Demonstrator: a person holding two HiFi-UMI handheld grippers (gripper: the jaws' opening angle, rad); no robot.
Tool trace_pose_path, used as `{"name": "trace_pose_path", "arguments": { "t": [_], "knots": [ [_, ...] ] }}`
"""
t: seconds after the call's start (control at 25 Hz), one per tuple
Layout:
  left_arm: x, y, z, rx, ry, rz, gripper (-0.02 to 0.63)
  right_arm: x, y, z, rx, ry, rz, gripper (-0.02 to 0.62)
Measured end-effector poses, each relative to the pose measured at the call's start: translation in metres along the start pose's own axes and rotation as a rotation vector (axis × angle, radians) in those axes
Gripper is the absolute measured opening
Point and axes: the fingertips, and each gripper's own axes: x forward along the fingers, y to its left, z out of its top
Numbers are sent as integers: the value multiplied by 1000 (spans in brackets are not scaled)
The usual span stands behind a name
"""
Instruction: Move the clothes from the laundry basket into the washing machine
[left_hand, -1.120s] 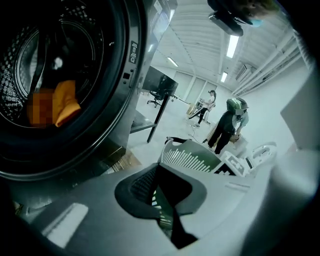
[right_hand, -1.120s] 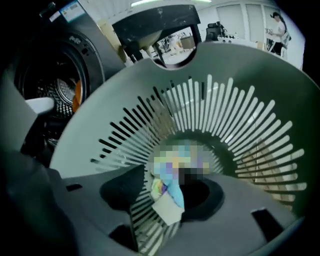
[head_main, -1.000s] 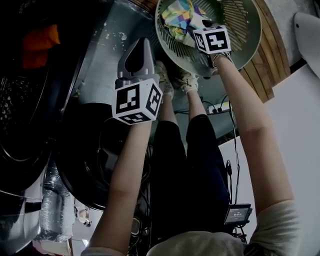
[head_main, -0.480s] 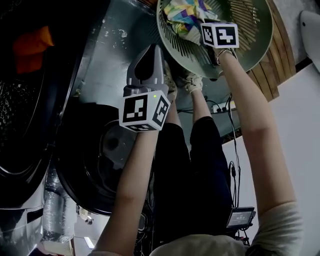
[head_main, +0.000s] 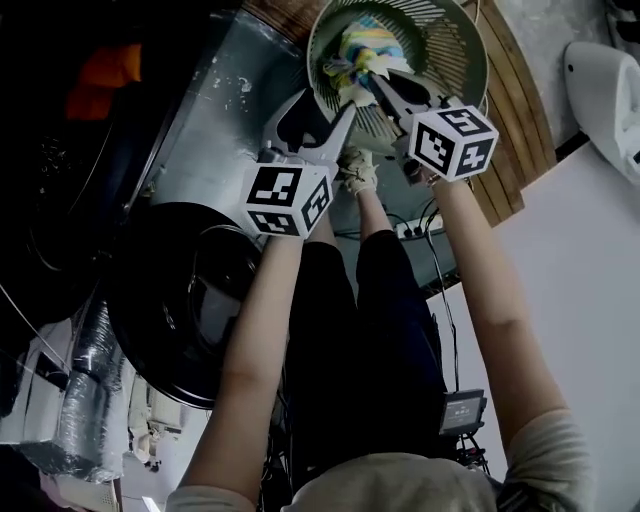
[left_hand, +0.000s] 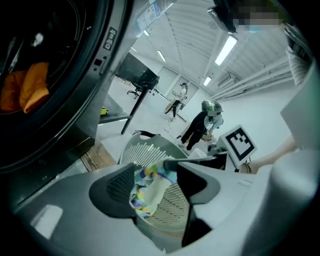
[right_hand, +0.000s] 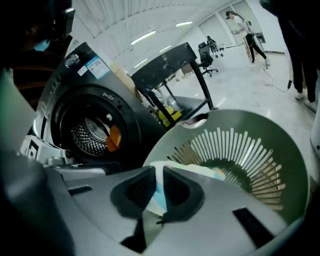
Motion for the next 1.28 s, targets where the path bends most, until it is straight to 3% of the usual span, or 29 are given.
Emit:
{"name": "trace_pose_path", "arguments": {
  "t": [0.12,0.28,0.4,0.56,0.6,0.64,0.68,0.8,0.92,1.12,1.2,1.28],
  "knots": [
    [4,-18,-2,76,64,-57,296,-23,35,26,-34,-47,51,28],
    [2,-43,0,270,139,-120,318,-55,78,58,-95,-104,132,28],
    [-4,-51,22,387,106,-101,318,-75,114,74,-160,-110,223,28],
    [-10,-61,57,432,-3,-119,311,-91,159,84,-174,-112,369,28],
    [-12,-63,62,448,-24,-119,280,-92,163,85,-168,-120,383,28],
    [-13,-62,65,458,-35,-114,138,-92,164,86,-160,-130,386,28],
    [-14,-61,64,457,-34,-107,55,-90,163,86,-148,-143,381,29],
    [-17,-50,55,407,9,-67,44,-86,150,84,-98,-182,340,32],
    [-27,-33,54,371,36,1,44,-86,132,78,-60,-210,302,91],
    [-61,-5,65,298,6,66,44,-84,91,65,53,-261,208,101],
    [-73,4,73,303,-6,89,44,-67,72,47,40,-215,146,102],
    [-83,8,80,313,-8,102,44,-44,59,24,46,-145,128,149]
  ]
}}
